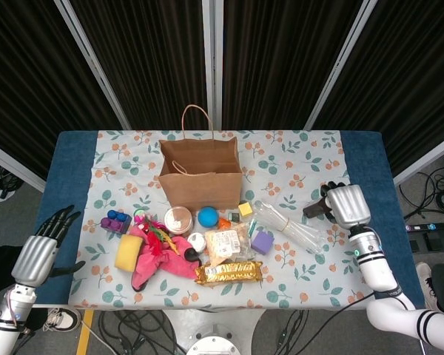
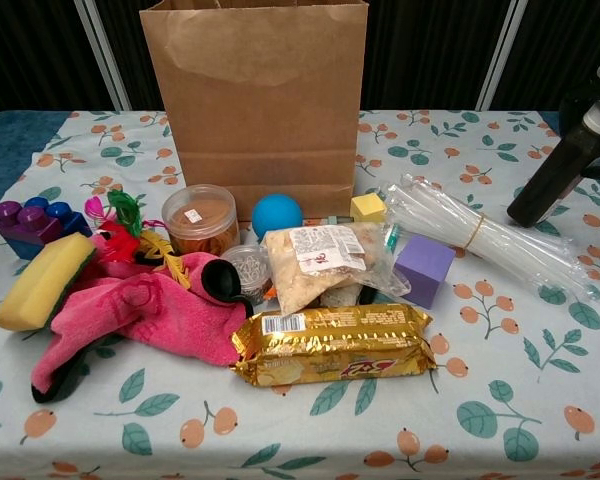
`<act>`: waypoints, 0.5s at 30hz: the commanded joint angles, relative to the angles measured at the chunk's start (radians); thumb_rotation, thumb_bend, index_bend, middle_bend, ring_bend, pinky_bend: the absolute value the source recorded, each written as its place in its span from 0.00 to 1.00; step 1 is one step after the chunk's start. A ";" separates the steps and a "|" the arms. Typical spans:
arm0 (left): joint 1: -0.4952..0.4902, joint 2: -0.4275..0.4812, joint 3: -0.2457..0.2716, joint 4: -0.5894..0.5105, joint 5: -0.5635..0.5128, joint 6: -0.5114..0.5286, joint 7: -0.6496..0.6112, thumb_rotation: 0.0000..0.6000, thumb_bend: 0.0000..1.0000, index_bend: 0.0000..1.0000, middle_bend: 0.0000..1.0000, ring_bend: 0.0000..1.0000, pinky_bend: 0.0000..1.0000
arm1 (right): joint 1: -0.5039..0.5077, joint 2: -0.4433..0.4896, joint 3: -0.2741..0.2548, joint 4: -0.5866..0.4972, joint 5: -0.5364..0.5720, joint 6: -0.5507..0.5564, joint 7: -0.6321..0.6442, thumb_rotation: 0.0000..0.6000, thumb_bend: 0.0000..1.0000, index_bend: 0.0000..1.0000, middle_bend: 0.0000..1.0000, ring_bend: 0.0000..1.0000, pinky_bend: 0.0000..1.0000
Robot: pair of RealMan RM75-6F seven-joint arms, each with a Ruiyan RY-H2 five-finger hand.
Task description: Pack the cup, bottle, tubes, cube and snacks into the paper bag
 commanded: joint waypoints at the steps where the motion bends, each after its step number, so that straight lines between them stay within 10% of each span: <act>1: 0.000 0.000 0.000 -0.001 0.000 0.000 -0.001 1.00 0.00 0.11 0.10 0.06 0.16 | -0.005 0.013 0.009 -0.021 -0.012 0.017 0.005 1.00 0.23 0.78 0.56 0.49 0.64; 15: -0.002 0.007 -0.004 -0.011 0.005 0.008 -0.006 1.00 0.00 0.11 0.10 0.06 0.16 | -0.004 0.161 0.108 -0.259 -0.080 0.142 -0.030 1.00 0.25 0.80 0.57 0.50 0.65</act>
